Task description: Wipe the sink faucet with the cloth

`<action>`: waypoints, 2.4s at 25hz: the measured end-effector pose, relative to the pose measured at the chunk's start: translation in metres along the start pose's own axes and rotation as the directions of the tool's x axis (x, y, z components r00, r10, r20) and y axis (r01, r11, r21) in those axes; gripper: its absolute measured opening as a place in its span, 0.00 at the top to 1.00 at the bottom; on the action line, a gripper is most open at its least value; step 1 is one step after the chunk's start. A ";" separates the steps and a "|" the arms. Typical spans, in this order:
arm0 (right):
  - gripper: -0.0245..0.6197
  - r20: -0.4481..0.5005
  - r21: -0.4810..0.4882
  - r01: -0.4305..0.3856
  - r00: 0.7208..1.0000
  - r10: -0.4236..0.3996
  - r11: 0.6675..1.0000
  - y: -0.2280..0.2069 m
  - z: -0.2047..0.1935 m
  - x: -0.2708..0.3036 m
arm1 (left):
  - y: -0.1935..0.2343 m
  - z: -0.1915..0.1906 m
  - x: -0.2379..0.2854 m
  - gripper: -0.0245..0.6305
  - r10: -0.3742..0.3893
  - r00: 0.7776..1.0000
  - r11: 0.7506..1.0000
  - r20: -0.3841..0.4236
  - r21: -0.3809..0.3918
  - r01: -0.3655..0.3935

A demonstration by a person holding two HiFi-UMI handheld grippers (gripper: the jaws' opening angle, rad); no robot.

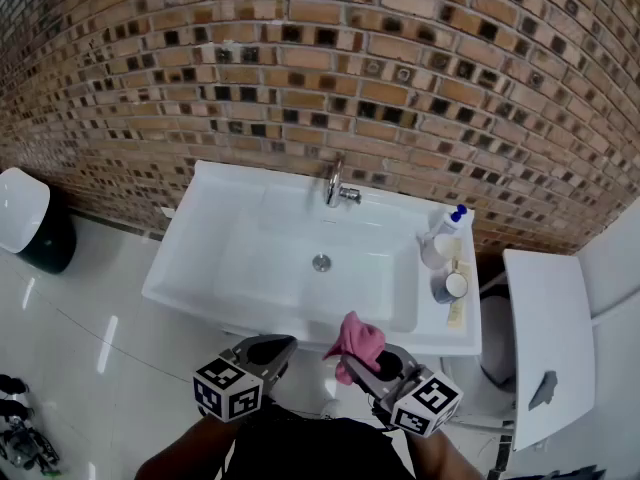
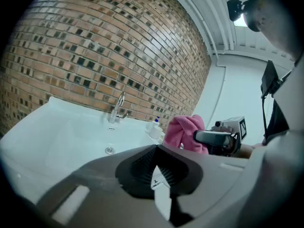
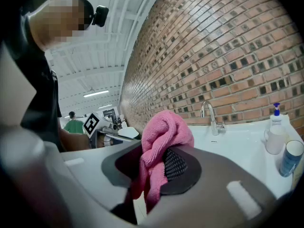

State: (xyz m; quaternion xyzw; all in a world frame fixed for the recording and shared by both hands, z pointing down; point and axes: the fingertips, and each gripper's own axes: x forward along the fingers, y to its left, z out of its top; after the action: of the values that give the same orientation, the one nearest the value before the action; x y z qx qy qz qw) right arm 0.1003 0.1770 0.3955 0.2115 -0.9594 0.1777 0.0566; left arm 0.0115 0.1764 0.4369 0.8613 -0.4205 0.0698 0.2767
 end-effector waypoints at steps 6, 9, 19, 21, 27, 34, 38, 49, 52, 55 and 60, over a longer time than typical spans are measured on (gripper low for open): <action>0.81 -0.001 0.016 -0.015 1.000 0.015 1.000 -0.034 -0.004 -0.019 | -0.009 0.003 0.027 0.95 0.050 0.998 0.998 0.049 -0.036 -0.048; 0.81 -0.009 0.019 -0.033 0.999 0.033 0.999 -0.048 -0.004 -0.024 | -0.014 0.006 0.032 0.95 0.078 0.995 0.996 0.061 -0.034 -0.076; 0.81 -0.016 0.044 -0.019 1.000 0.020 0.999 -0.081 0.007 -0.006 | 0.012 0.020 0.032 0.95 0.107 0.993 0.993 0.052 -0.059 -0.104; 0.81 -0.010 0.040 0.010 1.000 -0.009 0.999 -0.092 0.015 0.005 | 0.022 0.033 0.039 0.95 0.078 0.996 0.997 0.048 -0.033 -0.076; 0.81 0.032 0.084 0.136 0.990 -0.139 0.987 -0.118 0.047 0.047 | 0.064 0.080 0.060 0.95 -0.043 0.999 0.999 0.022 0.028 0.042; 0.81 0.059 0.127 0.316 0.944 -0.325 0.940 -0.152 0.061 0.097 | 0.130 0.105 0.071 0.95 -0.159 0.984 0.984 -0.078 0.071 0.165; 0.81 0.051 0.133 0.378 0.920 -0.387 0.916 -0.165 0.064 0.122 | 0.161 0.105 0.080 0.95 -0.205 0.969 0.974 -0.138 0.072 0.216; 0.81 -0.024 0.115 0.403 0.915 -0.403 0.908 -0.269 0.073 0.132 | 0.190 0.117 0.115 0.95 -0.154 0.983 0.988 -0.101 -0.009 0.154; 0.81 -0.041 0.126 0.391 0.920 -0.389 0.912 -0.307 0.070 0.133 | 0.192 0.121 0.127 0.95 -0.112 0.990 0.993 -0.089 -0.035 0.109; 0.81 -0.077 0.117 0.383 0.923 -0.376 0.916 -0.348 0.056 0.142 | 0.197 0.122 0.139 0.95 -0.071 0.993 0.997 -0.098 -0.040 0.068; 0.81 -0.129 0.100 0.361 0.929 -0.348 0.927 -0.412 0.024 0.162 | 0.199 0.122 0.154 0.95 -0.020 0.992 0.998 -0.128 -0.056 0.013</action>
State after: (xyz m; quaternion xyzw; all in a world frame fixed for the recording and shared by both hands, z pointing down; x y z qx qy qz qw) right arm 0.1282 -0.2439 0.5335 0.3745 -0.8882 0.2341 0.1270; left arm -0.0561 -0.0928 0.4722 0.8505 -0.3964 0.1115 0.3274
